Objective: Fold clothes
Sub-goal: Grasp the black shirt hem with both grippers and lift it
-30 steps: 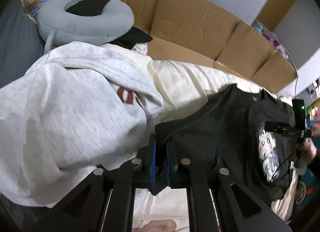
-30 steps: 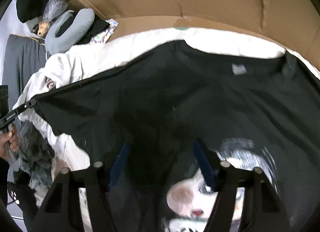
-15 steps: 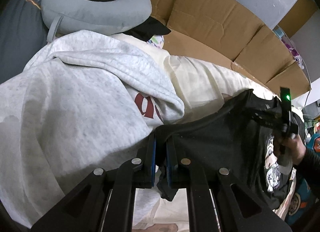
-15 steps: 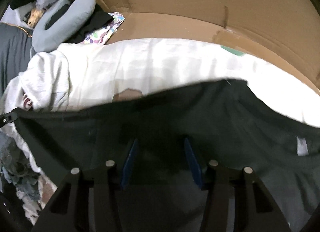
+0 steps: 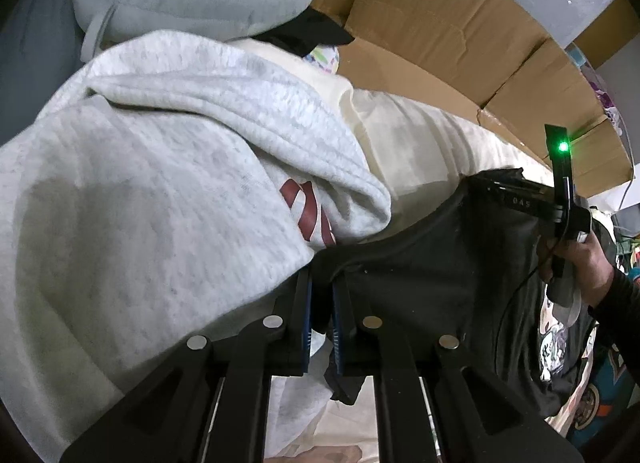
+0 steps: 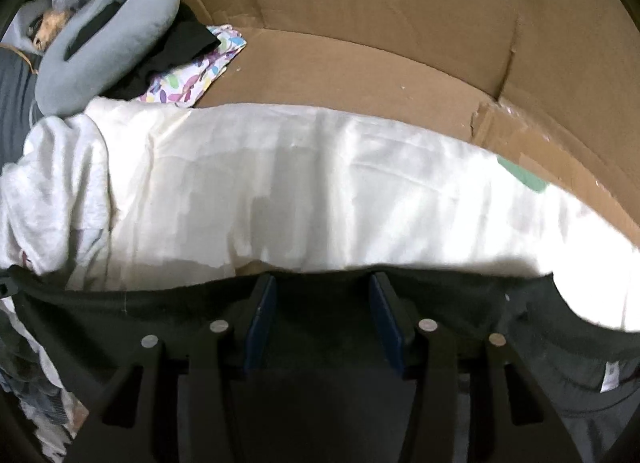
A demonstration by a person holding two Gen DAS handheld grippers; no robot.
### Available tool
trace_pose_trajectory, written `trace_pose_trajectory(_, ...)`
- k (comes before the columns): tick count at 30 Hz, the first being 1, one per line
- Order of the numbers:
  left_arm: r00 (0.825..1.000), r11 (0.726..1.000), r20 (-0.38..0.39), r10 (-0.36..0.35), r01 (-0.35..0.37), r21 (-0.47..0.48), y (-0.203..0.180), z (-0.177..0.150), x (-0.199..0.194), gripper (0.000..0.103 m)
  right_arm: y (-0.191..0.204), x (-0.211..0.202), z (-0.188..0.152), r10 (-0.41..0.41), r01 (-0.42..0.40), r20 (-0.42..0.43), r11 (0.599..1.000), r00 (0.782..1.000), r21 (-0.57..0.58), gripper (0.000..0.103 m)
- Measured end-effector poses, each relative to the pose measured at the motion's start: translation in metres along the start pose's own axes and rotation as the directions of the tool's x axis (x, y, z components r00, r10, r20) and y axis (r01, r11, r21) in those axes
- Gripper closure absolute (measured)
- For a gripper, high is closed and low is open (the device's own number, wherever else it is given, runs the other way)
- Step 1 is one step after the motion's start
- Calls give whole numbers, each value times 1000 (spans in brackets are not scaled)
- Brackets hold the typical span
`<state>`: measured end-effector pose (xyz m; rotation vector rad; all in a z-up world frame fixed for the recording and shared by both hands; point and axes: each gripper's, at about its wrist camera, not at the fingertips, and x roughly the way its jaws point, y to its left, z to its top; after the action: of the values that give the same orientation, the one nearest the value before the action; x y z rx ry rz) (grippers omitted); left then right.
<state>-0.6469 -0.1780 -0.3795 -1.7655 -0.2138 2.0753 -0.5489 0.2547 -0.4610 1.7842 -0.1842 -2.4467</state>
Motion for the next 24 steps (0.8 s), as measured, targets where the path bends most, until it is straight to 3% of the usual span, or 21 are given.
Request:
trace_pose_trajectory(4, 1000, 1000, -21, 22, -23, -9, -2, -2, 10, 94, 13, 4, 8, -54, 52, -31, 998, 998, -46, 42)
trace_pose_trajectory(11, 1000, 1000, -4, 20, -20, -10, -6, -11, 4, 91, 11, -29, -2, 70, -72, 36, 996, 997, 52, 47)
trace_pose_trajectory(15, 1000, 1000, 17, -6, 7, -21, -10, -16, -5, 68, 26, -36, -23, 120, -120, 39, 993, 992, 2, 68)
trace_pose_trajectory(18, 999, 1000, 30, -16, 16, -14, -18, -21, -12, 57, 43, -26, -37, 140, -140, 6, 990, 990, -34, 71)
trace_pose_trajectory(24, 998, 999, 57, -16, 18, -43, -24, -34, -21, 55, 69, -8, -48, 175, -175, -12, 984, 985, -44, 71)
